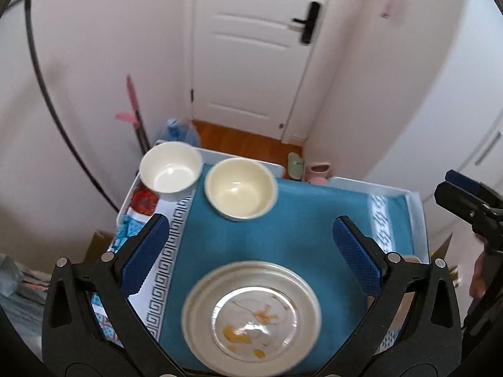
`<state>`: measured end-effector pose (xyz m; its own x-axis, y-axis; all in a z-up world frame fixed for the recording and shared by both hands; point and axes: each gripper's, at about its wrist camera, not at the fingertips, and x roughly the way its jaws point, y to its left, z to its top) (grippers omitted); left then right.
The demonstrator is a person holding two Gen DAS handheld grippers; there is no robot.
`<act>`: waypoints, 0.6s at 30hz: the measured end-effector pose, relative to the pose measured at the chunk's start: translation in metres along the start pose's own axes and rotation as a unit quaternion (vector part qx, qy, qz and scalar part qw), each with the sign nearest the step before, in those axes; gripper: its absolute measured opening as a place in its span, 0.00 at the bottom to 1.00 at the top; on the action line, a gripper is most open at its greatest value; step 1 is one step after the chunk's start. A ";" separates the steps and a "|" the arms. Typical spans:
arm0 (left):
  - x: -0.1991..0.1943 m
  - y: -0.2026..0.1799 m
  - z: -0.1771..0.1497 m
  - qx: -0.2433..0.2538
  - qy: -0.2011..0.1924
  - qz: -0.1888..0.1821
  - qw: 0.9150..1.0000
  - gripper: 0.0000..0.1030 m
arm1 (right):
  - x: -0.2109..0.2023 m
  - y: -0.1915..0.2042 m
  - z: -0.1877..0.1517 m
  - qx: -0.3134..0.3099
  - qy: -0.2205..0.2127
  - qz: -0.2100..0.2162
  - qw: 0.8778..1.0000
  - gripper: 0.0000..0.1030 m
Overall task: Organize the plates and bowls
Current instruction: 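Open the right gripper and move to the cream bowl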
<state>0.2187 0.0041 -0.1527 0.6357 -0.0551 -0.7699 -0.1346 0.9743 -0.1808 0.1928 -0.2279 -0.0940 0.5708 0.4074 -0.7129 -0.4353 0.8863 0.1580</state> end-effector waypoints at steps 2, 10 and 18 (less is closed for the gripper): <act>0.020 0.020 0.008 -0.022 0.017 -0.005 1.000 1.00 | 0.030 0.004 0.008 0.020 0.022 0.018 0.999 1.00; 0.119 0.072 0.011 -0.085 0.096 -0.004 0.992 0.99 | 0.159 0.012 0.012 0.096 0.131 0.039 0.986 0.99; 0.190 0.081 0.009 -0.077 0.149 -0.036 0.985 0.74 | 0.237 0.013 -0.005 0.124 0.194 0.028 0.973 0.65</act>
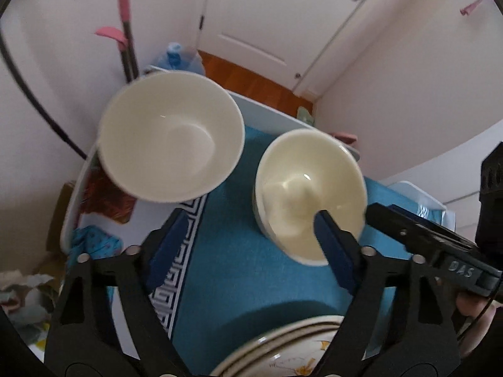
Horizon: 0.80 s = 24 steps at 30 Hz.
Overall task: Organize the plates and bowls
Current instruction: 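Open the right gripper and move to the cream bowl, then grasp the cream bowl rim and lower it into the beige basin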
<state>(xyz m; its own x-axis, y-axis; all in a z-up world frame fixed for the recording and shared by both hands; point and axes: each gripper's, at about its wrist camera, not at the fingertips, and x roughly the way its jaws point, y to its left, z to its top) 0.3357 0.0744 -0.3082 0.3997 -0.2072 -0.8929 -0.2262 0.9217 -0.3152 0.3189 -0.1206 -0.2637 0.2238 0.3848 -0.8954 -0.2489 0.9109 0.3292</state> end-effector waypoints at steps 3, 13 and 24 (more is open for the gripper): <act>0.013 -0.001 0.003 0.009 0.013 -0.006 1.000 0.61 | 0.016 -0.001 0.000 0.008 0.014 0.001 1.000 0.56; 0.031 -0.005 0.005 0.026 0.026 -0.019 0.999 0.14 | 0.037 0.003 0.003 -0.003 0.029 0.004 1.000 0.25; 0.020 -0.026 0.005 0.069 0.010 -0.003 0.998 0.14 | 0.036 0.006 0.001 -0.013 0.016 -0.008 1.000 0.15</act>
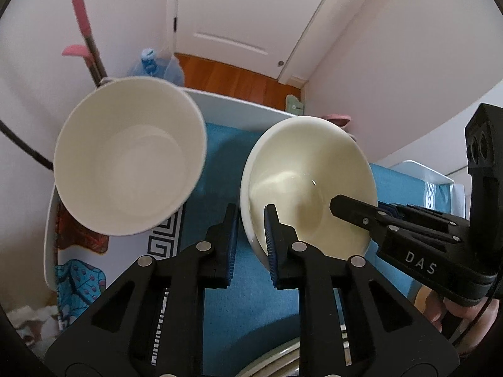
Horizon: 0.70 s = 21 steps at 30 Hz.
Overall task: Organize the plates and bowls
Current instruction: 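Grasp the cream bowl rim and lower it into the beige basin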
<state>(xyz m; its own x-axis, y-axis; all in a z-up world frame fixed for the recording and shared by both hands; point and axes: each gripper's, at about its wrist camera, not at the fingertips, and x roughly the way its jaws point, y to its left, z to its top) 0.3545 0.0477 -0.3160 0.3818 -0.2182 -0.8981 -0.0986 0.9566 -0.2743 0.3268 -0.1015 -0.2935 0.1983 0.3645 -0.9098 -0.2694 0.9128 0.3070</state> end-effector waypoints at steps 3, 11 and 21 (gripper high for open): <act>-0.009 -0.009 0.000 0.010 -0.008 -0.002 1.000 0.14 | -0.011 -0.002 -0.001 0.005 -0.015 0.001 1.000 0.15; -0.053 -0.051 -0.007 0.039 -0.025 -0.031 0.998 0.14 | -0.078 -0.011 -0.024 0.013 -0.070 -0.006 0.997 0.15; -0.102 -0.159 -0.050 0.090 -0.037 -0.071 0.993 0.14 | -0.182 -0.066 -0.098 0.031 -0.132 -0.019 0.991 0.15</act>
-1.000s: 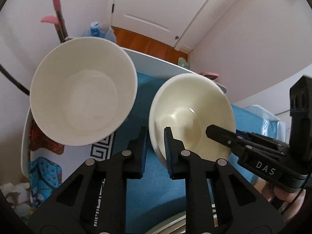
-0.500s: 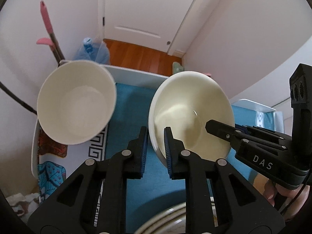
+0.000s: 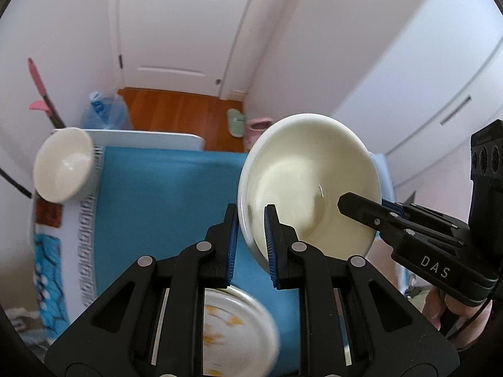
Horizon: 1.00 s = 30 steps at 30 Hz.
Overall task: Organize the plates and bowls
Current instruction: 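Grasp the cream bowl rim and lower it into the beige basin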
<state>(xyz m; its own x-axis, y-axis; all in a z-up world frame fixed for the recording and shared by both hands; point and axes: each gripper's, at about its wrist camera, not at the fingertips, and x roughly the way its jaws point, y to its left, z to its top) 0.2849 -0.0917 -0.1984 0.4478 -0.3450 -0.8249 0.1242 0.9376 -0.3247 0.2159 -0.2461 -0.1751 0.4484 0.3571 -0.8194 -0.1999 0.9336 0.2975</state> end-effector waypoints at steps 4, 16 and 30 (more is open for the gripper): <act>0.000 -0.053 -0.018 0.022 0.003 -0.010 1.000 0.14 | -0.036 -0.033 -0.026 0.003 -0.005 -0.014 1.000 0.15; 0.039 -0.155 -0.089 0.056 0.063 -0.011 0.996 0.14 | -0.072 -0.128 -0.102 0.033 0.027 -0.034 0.999 0.15; 0.092 -0.161 -0.125 0.080 0.124 0.060 0.987 0.14 | -0.035 -0.173 -0.144 0.043 0.089 -0.024 0.995 0.14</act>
<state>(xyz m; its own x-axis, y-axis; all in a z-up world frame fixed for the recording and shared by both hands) 0.1960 -0.2800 -0.2799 0.2394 -0.2130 -0.9473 0.2304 0.9602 -0.1577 0.1098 -0.4246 -0.2682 0.2932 0.3083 -0.9050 -0.1032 0.9513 0.2906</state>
